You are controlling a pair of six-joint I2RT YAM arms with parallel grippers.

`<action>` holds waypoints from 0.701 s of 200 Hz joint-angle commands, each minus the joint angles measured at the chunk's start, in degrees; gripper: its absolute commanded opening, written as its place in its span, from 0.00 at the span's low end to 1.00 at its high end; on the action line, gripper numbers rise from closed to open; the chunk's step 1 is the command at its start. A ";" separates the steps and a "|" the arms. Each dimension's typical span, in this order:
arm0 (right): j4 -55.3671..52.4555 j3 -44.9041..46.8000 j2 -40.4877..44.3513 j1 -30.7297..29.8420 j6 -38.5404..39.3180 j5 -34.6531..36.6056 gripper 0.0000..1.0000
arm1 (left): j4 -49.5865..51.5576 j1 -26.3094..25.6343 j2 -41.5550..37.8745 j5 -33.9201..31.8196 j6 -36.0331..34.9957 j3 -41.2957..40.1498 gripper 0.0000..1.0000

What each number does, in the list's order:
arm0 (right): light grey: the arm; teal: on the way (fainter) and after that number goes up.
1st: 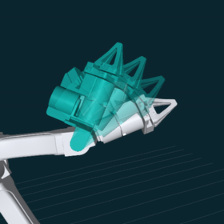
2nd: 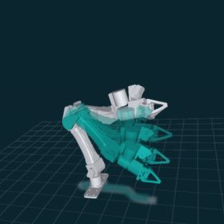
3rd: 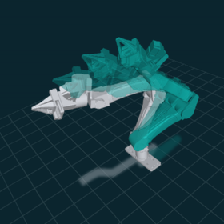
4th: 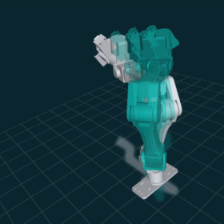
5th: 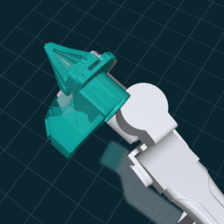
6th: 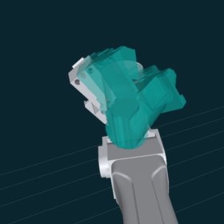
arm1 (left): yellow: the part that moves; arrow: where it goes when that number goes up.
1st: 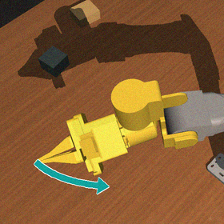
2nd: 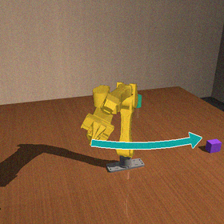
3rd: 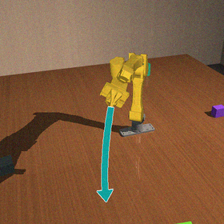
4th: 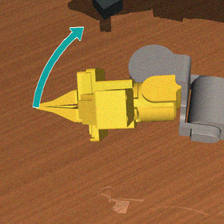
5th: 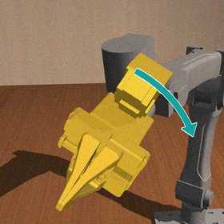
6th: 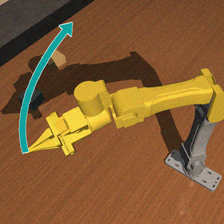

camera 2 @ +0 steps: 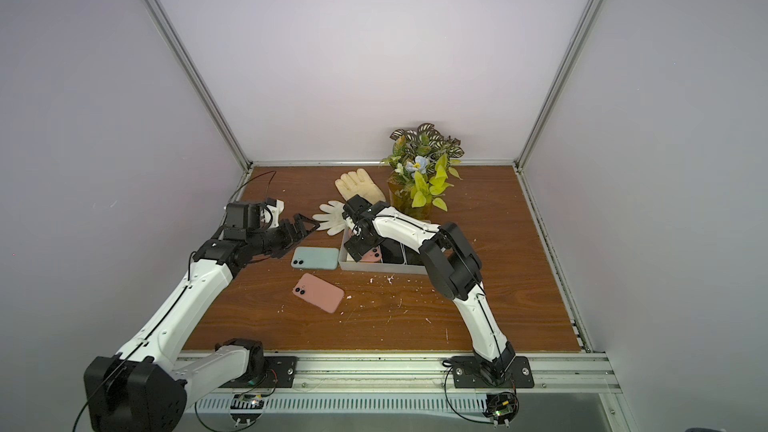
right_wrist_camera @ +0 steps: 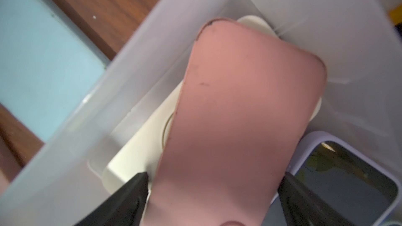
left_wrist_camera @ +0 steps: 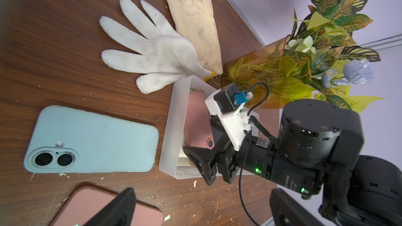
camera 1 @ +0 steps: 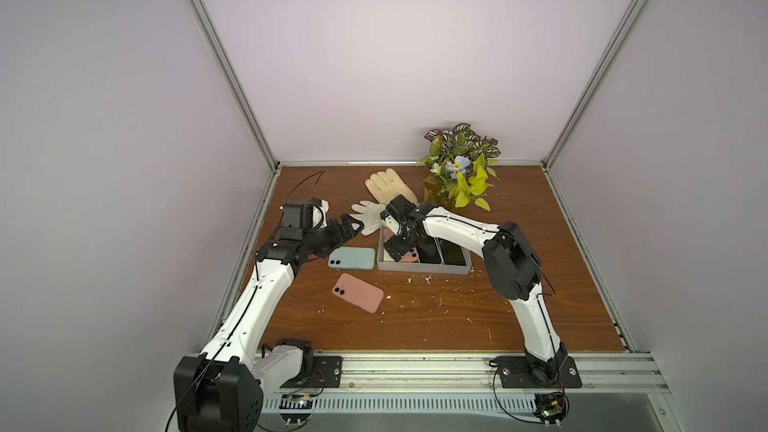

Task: Take the phone out of the storage box
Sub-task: Pick up the phone from the storage box.

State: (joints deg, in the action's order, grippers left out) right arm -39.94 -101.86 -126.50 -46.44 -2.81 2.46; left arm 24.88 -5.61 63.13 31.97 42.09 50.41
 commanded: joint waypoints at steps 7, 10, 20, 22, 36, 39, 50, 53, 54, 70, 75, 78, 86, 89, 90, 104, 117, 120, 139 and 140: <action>-3.51 -3.66 -2.17 -0.22 -0.63 3.82 0.99 | -0.81 0.42 0.06 1.18 -0.95 -0.32 0.99; -3.78 -3.85 -2.32 -0.29 -0.74 4.06 0.99 | -0.82 0.42 0.04 1.27 -0.97 -0.32 0.99; -4.00 -3.88 -2.80 -0.25 -0.73 3.90 0.98 | -0.86 0.42 0.05 1.39 -1.02 -0.49 0.99; -4.00 -3.83 -2.90 -0.30 -0.71 3.75 0.97 | -0.84 0.42 0.12 1.47 -1.03 -0.51 0.99; -4.00 -3.79 -3.00 -0.28 -0.92 3.60 0.92 | -0.85 0.35 0.09 1.52 -1.21 -0.65 0.99; -4.08 -3.78 -2.97 -0.24 -0.95 3.60 0.91 | -0.84 0.41 0.18 1.53 -1.22 -0.66 0.99; -4.33 -3.67 -2.73 -0.25 -0.88 4.01 0.83 | -0.80 0.42 0.39 1.53 -1.21 -0.67 0.99; -4.42 -3.66 -2.63 -0.24 -0.88 4.23 0.81 | -0.89 0.44 0.36 1.56 -1.19 -0.70 0.99; -4.43 -3.63 -2.53 -0.24 -0.88 4.27 0.80 | -0.93 0.43 0.43 1.54 -1.20 -0.68 0.99; -4.85 -3.26 -1.73 -0.24 -0.62 5.16 0.68 | -1.40 0.43 0.72 1.60 -0.98 -0.78 0.99; -4.88 -3.09 -1.27 -0.32 -0.41 5.19 0.63 | -1.73 0.43 0.89 1.75 -0.88 -0.84 0.99; -4.92 -3.06 -1.06 -0.25 -0.32 5.22 0.60 | -1.92 0.47 0.94 1.75 -0.81 -0.84 0.99; -4.97 -2.84 -0.30 -0.23 -0.14 5.45 0.55 | -2.42 0.42 1.19 1.95 -0.58 -0.94 0.99; -4.97 -2.75 -0.06 -0.23 -0.05 5.53 0.55 | -2.65 0.42 1.27 2.13 -0.48 -1.04 0.99; -4.97 -2.74 0.07 -0.23 -0.03 5.58 0.55 | -2.74 0.42 1.28 2.18 -0.45 -1.07 0.99; -4.89 -2.48 1.88 -0.31 0.68 5.95 0.56 | -4.32 0.46 1.80 3.27 0.28 -1.58 0.99; -4.79 -2.15 3.83 -0.24 1.40 7.05 0.56 | -6.15 0.42 2.50 4.65 1.13 -2.36 0.99; -4.79 -2.17 4.31 -0.24 1.67 7.19 0.56 | -6.56 0.44 2.86 5.13 1.36 -2.54 0.99; -4.70 -1.83 7.48 -0.26 3.88 7.49 0.56 | -9.42 0.42 4.44 8.12 2.71 -3.53 0.99; -4.70 -1.84 7.62 -0.25 3.92 7.57 0.56 | -9.64 0.46 4.54 8.29 2.77 -3.59 0.99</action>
State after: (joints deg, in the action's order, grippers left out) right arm -42.74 -103.88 -126.48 -46.92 -2.81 6.42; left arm 19.97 -5.61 65.91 35.83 43.09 48.16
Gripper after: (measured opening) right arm 0.774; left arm 0.986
